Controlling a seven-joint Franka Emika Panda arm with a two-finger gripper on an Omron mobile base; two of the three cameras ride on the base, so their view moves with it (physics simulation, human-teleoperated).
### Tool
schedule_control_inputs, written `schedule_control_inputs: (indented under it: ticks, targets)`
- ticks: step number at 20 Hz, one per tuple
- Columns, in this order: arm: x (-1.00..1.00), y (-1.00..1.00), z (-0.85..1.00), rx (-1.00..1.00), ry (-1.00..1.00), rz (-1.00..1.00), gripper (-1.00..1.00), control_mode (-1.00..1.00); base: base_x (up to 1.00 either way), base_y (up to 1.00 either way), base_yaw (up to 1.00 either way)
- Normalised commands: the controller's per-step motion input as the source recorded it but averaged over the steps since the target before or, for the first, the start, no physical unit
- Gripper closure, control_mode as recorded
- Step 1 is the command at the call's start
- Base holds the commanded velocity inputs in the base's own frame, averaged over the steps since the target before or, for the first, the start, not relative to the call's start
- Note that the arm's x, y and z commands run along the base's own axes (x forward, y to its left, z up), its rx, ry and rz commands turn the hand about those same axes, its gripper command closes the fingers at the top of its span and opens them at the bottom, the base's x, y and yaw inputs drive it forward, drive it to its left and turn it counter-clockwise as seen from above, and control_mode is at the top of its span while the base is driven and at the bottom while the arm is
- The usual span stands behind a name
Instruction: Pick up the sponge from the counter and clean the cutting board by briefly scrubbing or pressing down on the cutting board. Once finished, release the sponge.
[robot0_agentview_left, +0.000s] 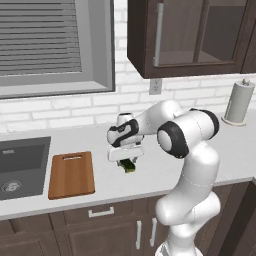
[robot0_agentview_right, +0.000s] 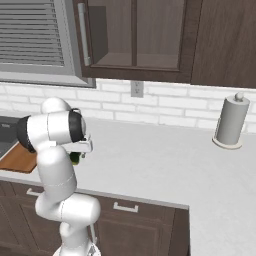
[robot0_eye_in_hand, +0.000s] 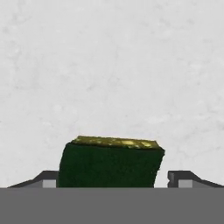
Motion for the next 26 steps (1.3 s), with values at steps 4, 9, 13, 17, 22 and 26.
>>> schedule_control_inputs:
  ticks: [4,9,13,17,22,26]
  targets:
    - [-0.01,0.03,-0.18,0.0,0.0,0.0,1.0,-1.0,0.0,0.0,0.0]
    - [-0.15,0.01,0.0,0.0,-0.01,-0.01,1.0,-1.0,0.0,0.0,0.0]
    - [-0.41,0.03,0.35,0.09,-0.11,-0.17,1.0,-1.0,0.0,0.0,0.0]
    - [-0.44,0.2,0.6,0.1,-0.11,-0.37,1.0,-1.0,0.0,0.0,0.0]
    - [-0.38,0.46,0.52,0.03,-0.06,-0.58,1.0,-1.0,0.0,0.0,0.0]
    - [-0.14,0.38,0.39,0.0,0.0,-0.71,1.0,-1.0,0.0,0.0,0.0]
